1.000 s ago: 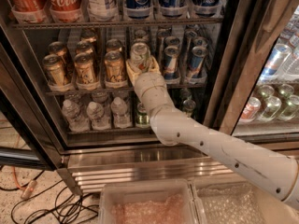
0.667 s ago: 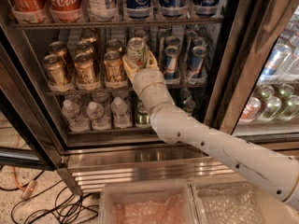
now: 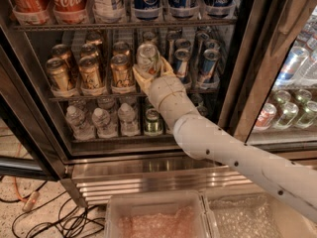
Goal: Pick 7up can from middle shelf of fridge
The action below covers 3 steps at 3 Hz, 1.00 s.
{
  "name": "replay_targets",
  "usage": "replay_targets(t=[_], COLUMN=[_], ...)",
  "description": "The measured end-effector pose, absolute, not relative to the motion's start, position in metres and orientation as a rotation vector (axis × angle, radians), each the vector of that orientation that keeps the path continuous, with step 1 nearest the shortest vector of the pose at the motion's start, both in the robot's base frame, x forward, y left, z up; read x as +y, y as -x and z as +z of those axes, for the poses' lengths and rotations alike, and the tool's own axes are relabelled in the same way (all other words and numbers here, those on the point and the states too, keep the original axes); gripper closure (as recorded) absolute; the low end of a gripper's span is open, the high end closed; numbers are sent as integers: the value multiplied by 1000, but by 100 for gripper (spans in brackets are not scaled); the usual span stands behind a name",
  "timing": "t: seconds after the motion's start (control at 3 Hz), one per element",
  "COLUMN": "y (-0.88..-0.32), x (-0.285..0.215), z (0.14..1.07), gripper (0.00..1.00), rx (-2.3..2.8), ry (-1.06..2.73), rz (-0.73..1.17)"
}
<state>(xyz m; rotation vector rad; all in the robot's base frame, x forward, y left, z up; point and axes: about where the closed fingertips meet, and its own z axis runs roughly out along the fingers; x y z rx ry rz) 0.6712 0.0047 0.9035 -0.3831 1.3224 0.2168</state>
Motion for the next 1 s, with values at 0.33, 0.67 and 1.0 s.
replay_targets(t=[0.33, 0.67, 1.0], y=[-641, -604, -566], x=[-10, -31, -61], z=[901, 900, 899], gripper=[100, 100, 100], rx=[1384, 1454, 1529], ry=[453, 491, 465], rz=[199, 159, 94])
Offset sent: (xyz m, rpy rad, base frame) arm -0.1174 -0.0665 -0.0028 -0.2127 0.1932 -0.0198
